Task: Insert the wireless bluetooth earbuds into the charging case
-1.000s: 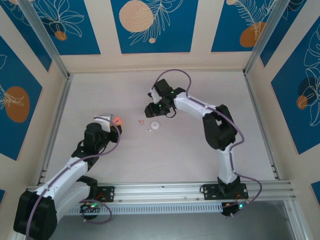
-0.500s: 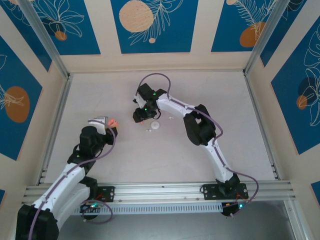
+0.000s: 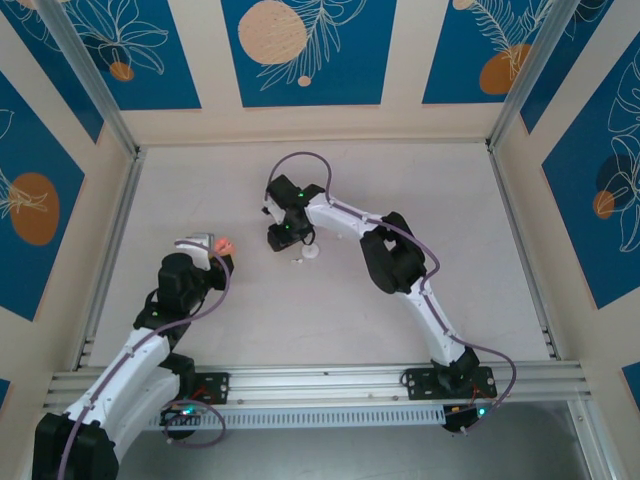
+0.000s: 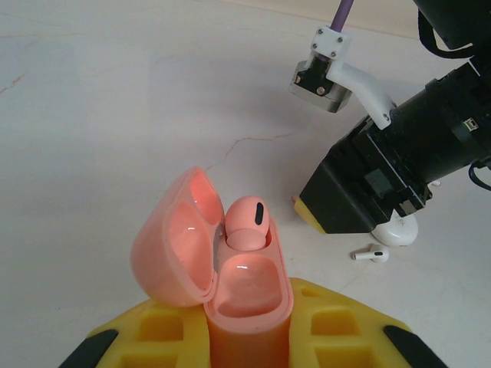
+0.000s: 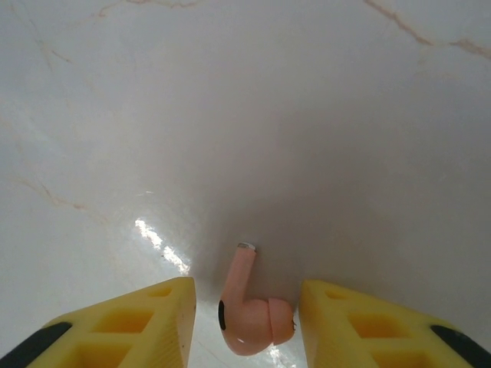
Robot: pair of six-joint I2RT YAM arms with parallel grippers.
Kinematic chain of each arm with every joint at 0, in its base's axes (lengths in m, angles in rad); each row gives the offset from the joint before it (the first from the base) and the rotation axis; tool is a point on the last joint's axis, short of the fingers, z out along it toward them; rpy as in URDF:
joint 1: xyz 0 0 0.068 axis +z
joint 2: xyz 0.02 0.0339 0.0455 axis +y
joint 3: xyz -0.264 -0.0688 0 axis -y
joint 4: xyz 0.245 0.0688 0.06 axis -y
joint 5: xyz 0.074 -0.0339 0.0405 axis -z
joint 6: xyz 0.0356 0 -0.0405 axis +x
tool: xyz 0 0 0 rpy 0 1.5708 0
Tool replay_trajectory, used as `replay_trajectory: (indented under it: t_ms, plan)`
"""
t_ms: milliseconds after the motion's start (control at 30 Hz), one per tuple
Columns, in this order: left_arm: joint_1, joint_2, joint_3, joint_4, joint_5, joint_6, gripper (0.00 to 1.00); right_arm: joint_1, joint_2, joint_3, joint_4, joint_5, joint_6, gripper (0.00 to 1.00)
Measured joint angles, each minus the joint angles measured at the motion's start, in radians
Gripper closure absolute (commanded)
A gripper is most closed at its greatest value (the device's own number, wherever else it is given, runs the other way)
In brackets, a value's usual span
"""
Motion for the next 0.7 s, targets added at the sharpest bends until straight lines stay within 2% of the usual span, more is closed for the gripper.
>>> replay_trajectory:
  t_ms: [267, 700]
  plan:
    - [0.000, 0.000, 0.000, -0.003, 0.000, 0.007, 0.86, 0.015, -0.002, -0.003, -0.003, 0.060, -0.021, 0.69]
    - [0.000, 0.000, 0.000, -0.004, 0.000, 0.011, 0.86, 0.063, -0.174, -0.251, 0.082, 0.058, -0.006, 0.72]
